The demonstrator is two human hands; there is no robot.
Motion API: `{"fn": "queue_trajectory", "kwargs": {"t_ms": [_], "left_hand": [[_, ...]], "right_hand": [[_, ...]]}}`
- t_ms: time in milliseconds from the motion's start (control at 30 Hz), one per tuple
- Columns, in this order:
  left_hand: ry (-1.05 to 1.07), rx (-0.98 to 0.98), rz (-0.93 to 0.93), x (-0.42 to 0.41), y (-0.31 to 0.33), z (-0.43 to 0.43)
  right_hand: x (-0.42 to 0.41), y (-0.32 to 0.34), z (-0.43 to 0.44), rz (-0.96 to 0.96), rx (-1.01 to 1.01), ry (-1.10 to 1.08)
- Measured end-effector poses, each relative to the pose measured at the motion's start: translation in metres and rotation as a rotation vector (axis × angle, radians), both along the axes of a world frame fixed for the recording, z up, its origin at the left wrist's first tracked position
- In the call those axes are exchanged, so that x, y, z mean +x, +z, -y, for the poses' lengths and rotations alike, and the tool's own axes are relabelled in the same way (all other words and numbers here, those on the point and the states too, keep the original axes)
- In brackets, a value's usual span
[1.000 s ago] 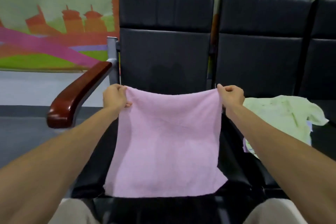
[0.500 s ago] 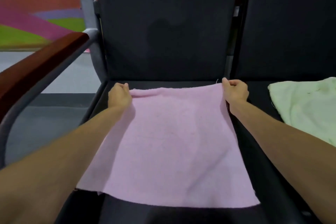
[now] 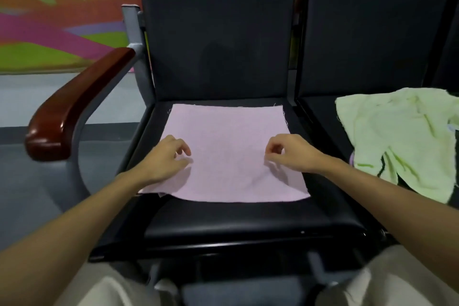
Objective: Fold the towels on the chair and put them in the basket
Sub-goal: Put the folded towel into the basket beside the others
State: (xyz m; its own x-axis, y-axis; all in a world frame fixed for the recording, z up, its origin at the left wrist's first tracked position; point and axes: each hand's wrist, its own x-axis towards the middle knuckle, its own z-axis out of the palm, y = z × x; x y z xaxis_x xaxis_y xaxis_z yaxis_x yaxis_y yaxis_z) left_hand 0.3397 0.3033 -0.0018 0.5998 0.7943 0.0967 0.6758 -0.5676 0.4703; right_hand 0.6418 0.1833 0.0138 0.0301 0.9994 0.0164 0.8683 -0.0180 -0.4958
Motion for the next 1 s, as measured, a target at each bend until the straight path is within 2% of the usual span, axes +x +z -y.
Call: {"fn": "queue_trajectory", "kwargs": {"t_ms": [133,233,300,400,533,667,800,867,1000], "left_hand": [[0.023,-0.023,0.009,-0.029,-0.001,0.033],[-0.058,-0.173,-0.18,-0.058,-0.009,0.041],[-0.106,-0.206,-0.16,-0.068,-0.011,0.041],[-0.123,-0.084,-0.068,-0.067,-0.014,0.039],[-0.031,0.041,-0.007,-0.05,-0.017,0.033],[0.081,0.033,0.059,-0.032,-0.017,0.027],[0.255,0.27,0.337,-0.014,-0.004,0.025],[0.246,0.334,0.362,-0.011,-0.001,0.025],[0.167,0.261,0.234,-0.025,-0.005,0.024]], "right_hand": [[-0.013,-0.001,0.031,0.124,-0.165,0.198],[-0.006,-0.015,0.047,0.134,-0.178,0.211],[0.001,-0.017,0.053,0.109,-0.209,0.199],[0.004,-0.018,0.054,0.118,-0.188,0.196],[0.002,-0.022,0.047,0.226,-0.089,0.183],[0.008,-0.019,0.038,0.134,-0.078,0.15],[0.017,-0.008,0.025,0.034,0.352,-0.117],[0.016,-0.003,0.022,0.057,0.463,-0.163],[0.011,-0.013,0.025,0.163,0.226,0.056]]}}
